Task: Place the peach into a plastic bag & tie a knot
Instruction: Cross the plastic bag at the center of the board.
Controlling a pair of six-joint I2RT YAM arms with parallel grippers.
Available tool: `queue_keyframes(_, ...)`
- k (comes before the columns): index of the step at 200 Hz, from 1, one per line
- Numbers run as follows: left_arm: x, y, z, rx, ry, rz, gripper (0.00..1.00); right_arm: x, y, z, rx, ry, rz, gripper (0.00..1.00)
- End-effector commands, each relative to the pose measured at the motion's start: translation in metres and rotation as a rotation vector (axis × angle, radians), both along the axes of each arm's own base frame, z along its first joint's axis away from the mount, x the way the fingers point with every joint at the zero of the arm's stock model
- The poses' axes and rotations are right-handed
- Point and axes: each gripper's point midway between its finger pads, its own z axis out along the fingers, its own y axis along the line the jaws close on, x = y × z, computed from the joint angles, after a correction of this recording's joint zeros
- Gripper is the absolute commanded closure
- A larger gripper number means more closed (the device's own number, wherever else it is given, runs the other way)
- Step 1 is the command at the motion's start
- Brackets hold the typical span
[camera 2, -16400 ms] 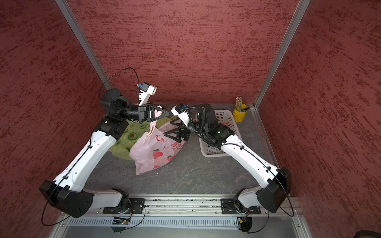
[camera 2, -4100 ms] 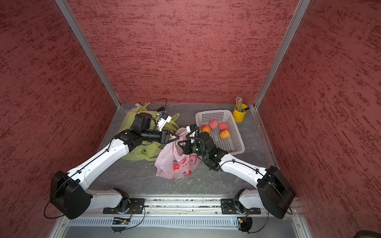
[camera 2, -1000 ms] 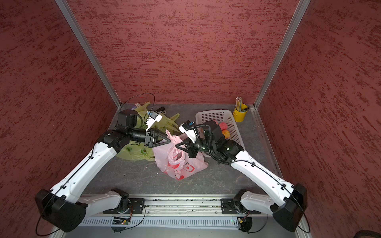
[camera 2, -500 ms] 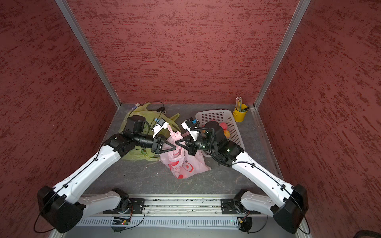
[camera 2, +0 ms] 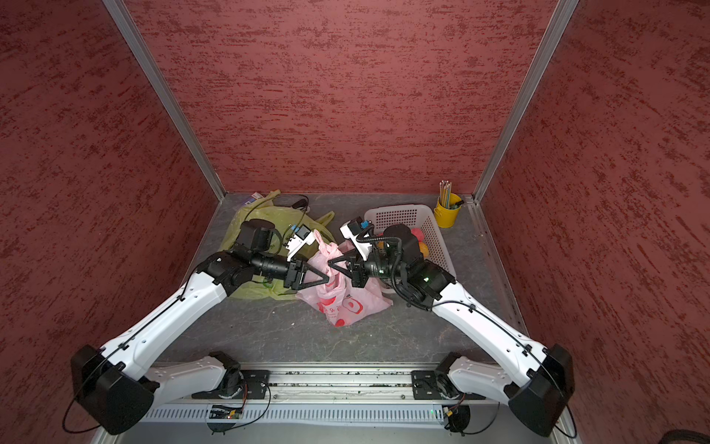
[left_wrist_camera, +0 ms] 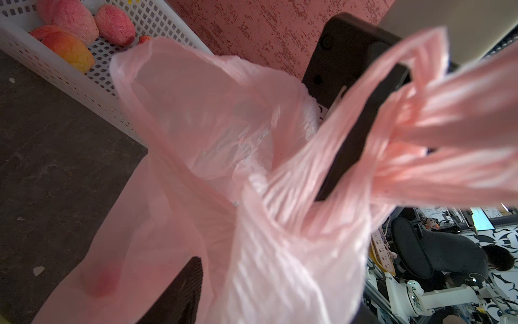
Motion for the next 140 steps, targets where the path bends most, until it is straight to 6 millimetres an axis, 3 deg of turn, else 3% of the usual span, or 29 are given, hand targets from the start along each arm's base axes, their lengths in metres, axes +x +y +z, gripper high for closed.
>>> queue_keyframes(1,-0.001,-0.001,-0.001,0.009,-0.015,-0.011,0.42,-0.003,-0.003,0.009,0.018,-0.026,0.012,1.00)
queue_keyframes(23,-0.002,-0.001,-0.003,0.018,-0.009,-0.018,0.48,-0.003,-0.005,0.010,0.014,-0.032,0.009,1.00)
queue_keyframes(66,-0.005,-0.001,-0.006,0.031,-0.005,-0.026,0.48,-0.004,-0.006,0.007,-0.001,-0.026,0.015,1.00)
queue_keyframes(82,-0.004,0.000,-0.007,0.044,-0.005,-0.021,0.62,-0.005,-0.006,0.007,-0.005,-0.027,0.016,1.00)
queue_keyframes(111,0.003,0.005,-0.009,0.067,-0.002,0.005,1.00,-0.005,-0.008,-0.002,-0.046,-0.019,0.016,1.00)
queue_keyframes(140,0.005,0.007,0.002,0.020,-0.016,0.005,1.00,0.001,-0.010,-0.019,-0.108,0.005,-0.015,0.99)
